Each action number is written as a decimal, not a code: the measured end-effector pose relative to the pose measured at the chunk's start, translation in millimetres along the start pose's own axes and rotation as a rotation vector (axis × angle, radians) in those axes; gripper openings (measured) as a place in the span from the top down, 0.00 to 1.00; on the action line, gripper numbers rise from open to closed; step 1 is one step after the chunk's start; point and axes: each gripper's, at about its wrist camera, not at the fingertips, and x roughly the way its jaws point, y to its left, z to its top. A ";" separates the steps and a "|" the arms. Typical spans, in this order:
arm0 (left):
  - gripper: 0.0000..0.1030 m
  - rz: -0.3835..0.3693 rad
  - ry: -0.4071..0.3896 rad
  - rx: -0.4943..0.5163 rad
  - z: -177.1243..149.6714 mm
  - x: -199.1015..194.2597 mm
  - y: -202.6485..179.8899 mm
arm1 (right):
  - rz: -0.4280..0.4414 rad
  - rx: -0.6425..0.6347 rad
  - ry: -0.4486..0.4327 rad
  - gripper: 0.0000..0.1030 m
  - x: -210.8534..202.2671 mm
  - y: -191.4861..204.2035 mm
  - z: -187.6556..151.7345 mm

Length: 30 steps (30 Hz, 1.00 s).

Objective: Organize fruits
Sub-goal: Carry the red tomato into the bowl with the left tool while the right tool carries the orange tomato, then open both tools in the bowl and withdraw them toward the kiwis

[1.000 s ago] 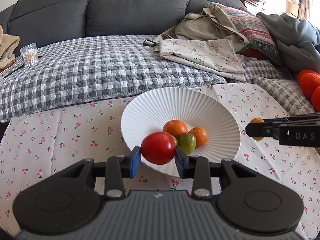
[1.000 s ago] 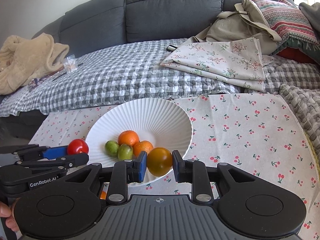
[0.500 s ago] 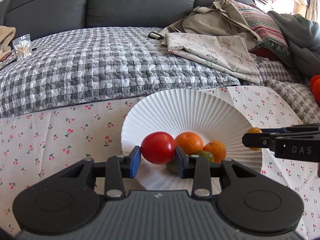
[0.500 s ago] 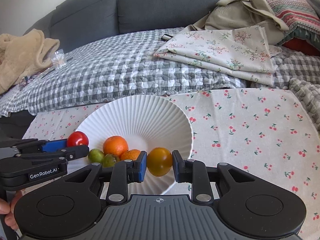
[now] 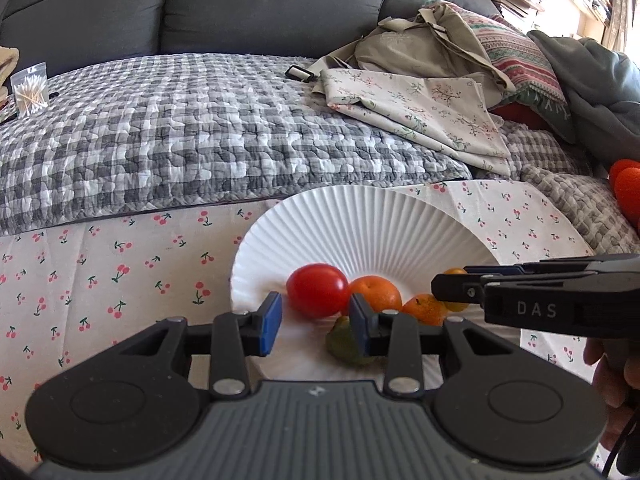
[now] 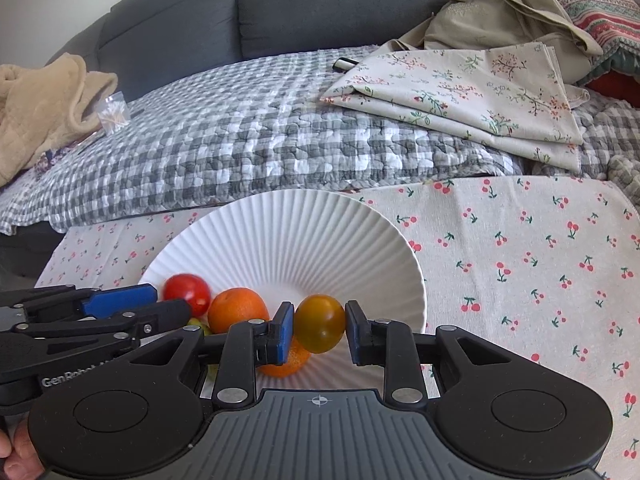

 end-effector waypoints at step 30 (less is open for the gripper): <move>0.42 0.106 0.012 0.010 -30.7 -101.9 -17.8 | 0.046 0.059 -0.070 0.36 -128.4 18.0 -14.9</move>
